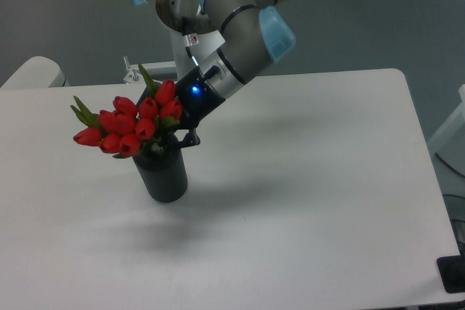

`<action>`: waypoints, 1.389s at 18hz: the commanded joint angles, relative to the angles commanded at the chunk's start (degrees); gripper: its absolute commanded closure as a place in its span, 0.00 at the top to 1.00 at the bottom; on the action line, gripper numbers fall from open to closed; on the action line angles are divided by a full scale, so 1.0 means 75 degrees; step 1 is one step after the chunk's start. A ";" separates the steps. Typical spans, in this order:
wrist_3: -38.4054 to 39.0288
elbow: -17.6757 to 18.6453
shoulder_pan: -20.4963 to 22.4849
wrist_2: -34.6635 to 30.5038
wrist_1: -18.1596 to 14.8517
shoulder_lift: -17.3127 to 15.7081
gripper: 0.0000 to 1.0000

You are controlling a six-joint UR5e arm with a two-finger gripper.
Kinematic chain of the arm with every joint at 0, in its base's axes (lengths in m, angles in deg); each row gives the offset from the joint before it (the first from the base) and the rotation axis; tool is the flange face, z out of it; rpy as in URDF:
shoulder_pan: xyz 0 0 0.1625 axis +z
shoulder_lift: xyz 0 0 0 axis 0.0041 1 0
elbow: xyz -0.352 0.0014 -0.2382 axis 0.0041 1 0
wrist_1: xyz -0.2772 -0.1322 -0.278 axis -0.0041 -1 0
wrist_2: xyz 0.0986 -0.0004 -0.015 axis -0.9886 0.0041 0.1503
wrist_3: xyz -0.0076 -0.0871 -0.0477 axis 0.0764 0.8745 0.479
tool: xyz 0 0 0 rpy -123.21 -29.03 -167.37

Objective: Pick up the flowers from the vase
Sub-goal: 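Close the gripper on the bunch of red tulip stems, then lift the gripped tulips up out of the dark grey vase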

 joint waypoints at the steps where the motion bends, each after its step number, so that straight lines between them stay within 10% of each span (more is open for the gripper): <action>1: 0.0199 -0.0082 0.0058 0.0082 0.0000 0.0000 0.13; 25: 0.3739 -0.1337 0.0387 0.0892 -0.0058 -0.0035 0.13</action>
